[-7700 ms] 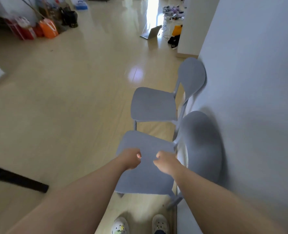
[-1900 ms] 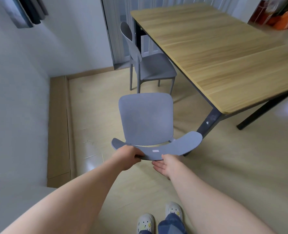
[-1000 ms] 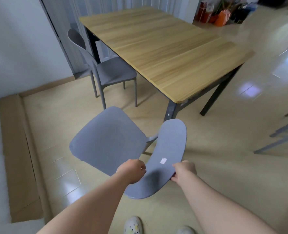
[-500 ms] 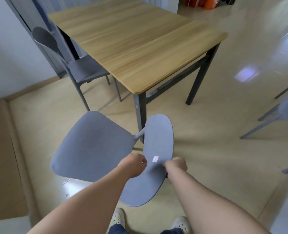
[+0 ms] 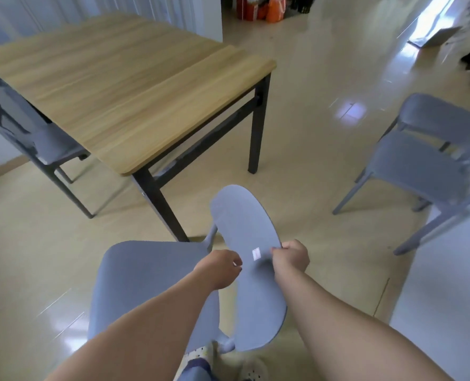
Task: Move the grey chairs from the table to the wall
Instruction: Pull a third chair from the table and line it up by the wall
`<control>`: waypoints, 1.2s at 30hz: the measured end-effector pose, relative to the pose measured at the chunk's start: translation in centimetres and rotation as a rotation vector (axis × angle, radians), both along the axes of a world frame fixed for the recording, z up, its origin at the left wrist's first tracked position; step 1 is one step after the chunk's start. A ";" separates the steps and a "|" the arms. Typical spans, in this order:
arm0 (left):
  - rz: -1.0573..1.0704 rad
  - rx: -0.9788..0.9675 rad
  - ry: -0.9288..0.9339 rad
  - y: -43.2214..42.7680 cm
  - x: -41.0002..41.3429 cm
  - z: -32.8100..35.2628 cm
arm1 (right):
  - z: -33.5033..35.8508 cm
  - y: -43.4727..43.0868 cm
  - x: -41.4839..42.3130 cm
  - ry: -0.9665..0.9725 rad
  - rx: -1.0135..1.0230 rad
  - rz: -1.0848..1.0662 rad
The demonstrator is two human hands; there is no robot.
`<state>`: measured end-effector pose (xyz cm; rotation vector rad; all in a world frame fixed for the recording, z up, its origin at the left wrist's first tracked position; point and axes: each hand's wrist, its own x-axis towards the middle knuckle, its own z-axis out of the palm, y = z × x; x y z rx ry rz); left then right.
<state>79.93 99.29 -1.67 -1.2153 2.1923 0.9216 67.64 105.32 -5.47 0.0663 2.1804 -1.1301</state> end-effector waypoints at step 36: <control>-0.527 -0.061 -0.009 -0.9 -39.2 -0.2 | 2.5 9.2 -35.2 0.113 0.060 -0.454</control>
